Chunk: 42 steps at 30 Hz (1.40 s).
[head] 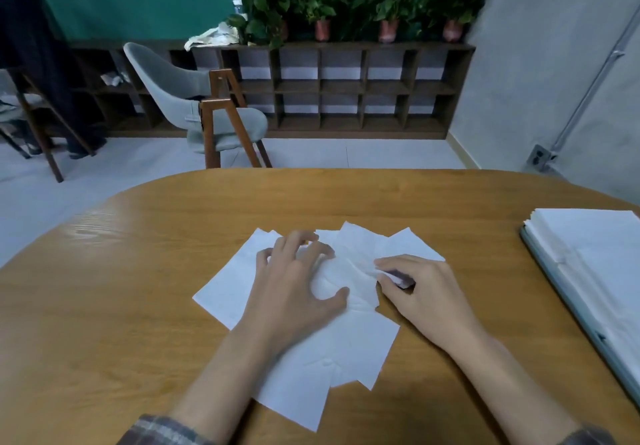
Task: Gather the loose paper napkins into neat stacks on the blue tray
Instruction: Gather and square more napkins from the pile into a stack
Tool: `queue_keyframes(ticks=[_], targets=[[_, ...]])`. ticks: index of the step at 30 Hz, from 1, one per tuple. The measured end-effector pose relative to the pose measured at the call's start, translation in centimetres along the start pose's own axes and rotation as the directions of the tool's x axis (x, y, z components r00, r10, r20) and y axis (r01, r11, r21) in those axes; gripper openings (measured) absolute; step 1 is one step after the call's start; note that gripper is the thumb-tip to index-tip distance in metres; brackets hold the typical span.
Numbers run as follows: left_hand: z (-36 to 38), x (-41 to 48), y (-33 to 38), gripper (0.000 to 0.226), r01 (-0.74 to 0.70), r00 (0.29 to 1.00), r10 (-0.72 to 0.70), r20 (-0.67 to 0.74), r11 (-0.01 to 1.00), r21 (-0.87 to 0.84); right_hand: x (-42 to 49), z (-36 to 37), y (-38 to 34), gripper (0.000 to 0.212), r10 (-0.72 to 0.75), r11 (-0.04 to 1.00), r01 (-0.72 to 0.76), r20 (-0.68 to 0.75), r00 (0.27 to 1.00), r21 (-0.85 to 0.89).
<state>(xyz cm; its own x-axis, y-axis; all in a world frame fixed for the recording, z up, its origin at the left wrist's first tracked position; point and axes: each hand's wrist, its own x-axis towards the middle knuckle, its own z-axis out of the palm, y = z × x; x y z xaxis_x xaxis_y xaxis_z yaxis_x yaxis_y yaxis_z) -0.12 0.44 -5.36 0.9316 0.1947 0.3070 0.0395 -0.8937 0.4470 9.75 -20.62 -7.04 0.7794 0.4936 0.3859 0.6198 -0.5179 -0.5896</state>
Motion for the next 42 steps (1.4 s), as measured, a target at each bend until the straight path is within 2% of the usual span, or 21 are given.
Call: queue_keyframes(ticks=[3, 5, 8, 10, 12, 14, 16, 18, 20, 22, 24, 28, 30, 32, 35, 38, 42], targets=[[0.3, -0.1, 0.6, 0.056, -0.101, 0.995, 0.098, -0.023, 0.984, -0.144, -0.2, -0.7, -1.3, 0.011, -0.013, 0.992, 0.021, -0.063, 0.998, 0.127], [0.0, -0.1, 1.2, 0.058, -0.101, 0.995, 0.099, -0.023, 0.943, -0.316, -0.4, -1.2, -2.2, 0.011, 0.054, 0.928, -0.042, -0.021, 0.998, 0.371], [-0.7, -0.1, 1.6, 0.044, -0.002, 0.997, 0.045, 0.068, 0.849, -0.529, -0.7, -1.9, -3.0, 0.008, 0.108, 0.640, -0.118, 0.064, 0.992, 0.759], [-0.9, 0.0, 1.6, 0.024, 0.064, 0.990, 0.030, 0.140, 0.784, -0.617, -0.8, -2.2, -3.2, 0.011, 0.153, 0.451, -0.184, 0.127, 0.980, 0.873], [-1.0, 0.1, 1.5, 0.007, 0.096, 0.988, 0.012, 0.153, 0.728, -0.679, -0.8, -2.3, -3.4, 0.009, 0.182, 0.341, -0.226, 0.172, 0.968, 0.912], [-1.3, 0.2, 1.5, 0.004, 0.107, 0.991, -0.015, 0.131, 0.666, -0.738, -0.5, -2.2, -3.4, 0.008, 0.196, 0.308, -0.241, 0.186, 0.963, 0.920], [-1.6, 0.3, 1.4, 0.004, 0.108, 0.994, -0.062, 0.089, 0.619, -0.778, -0.3, -2.0, -3.2, 0.019, 0.215, 0.306, -0.249, 0.188, 0.958, 0.919], [-1.9, 0.4, 1.3, 0.009, 0.125, 0.990, -0.126, 0.064, 0.567, -0.814, -0.1, -2.0, -3.2, 0.039, 0.214, 0.305, -0.261, 0.201, 0.956, 0.916], [-2.2, 0.5, 1.2, 0.018, 0.147, 0.985, -0.160, 0.070, 0.546, -0.825, -0.1, -2.1, -3.3, 0.059, 0.163, 0.323, -0.257, 0.214, 0.963, 0.911], [-2.2, 0.4, 1.2, 0.026, 0.163, 0.985, -0.144, 0.099, 0.550, -0.819, -0.2, -2.3, -3.3, 0.067, 0.096, 0.384, -0.235, 0.214, 0.972, 0.893], [-2.0, 0.4, 1.1, 0.032, 0.150, 0.988, -0.113, 0.103, 0.577, -0.803, -0.3, -2.7, -3.3, 0.060, 0.056, 0.484, -0.196, 0.193, 0.980, 0.853], [-1.4, 0.2, 1.1, 0.040, 0.094, 0.995, -0.096, 0.037, 0.702, -0.706, -0.2, -2.7, -3.1, 0.014, 0.049, 0.720, -0.144, 0.158, 0.986, 0.679], [-0.9, 0.2, 0.9, 0.043, 0.048, 0.996, -0.083, -0.023, 0.766, -0.641, -0.2, -2.3, -2.9, 0.018, 0.112, 0.777, -0.161, 0.118, 0.987, 0.609], [-0.6, 0.2, 0.5, 0.048, -0.024, 0.998, -0.010, -0.066, 0.867, -0.498, -0.1, -2.0, -2.4, 0.022, 0.196, 0.797, -0.183, 0.040, 0.980, 0.576], [-0.4, 0.0, 0.2, 0.059, -0.064, 0.996, 0.081, 0.040, 0.944, -0.323, 0.1, -2.4, -1.4, 0.023, 0.321, 0.798, -0.235, -0.061, 0.945, 0.556], [-0.3, -0.2, 0.0, 0.060, -0.066, 0.987, 0.097, 0.131, 0.972, -0.224, -0.1, -3.0, -0.8, 0.026, 0.378, 0.783, -0.274, -0.077, 0.923, 0.559], [0.1, 0.0, -0.6, 0.039, -0.105, 0.989, 0.124, 0.086, 0.974, -0.200, -0.3, -3.0, -0.5, 0.035, 0.393, 0.790, -0.280, -0.100, 0.914, 0.546]])
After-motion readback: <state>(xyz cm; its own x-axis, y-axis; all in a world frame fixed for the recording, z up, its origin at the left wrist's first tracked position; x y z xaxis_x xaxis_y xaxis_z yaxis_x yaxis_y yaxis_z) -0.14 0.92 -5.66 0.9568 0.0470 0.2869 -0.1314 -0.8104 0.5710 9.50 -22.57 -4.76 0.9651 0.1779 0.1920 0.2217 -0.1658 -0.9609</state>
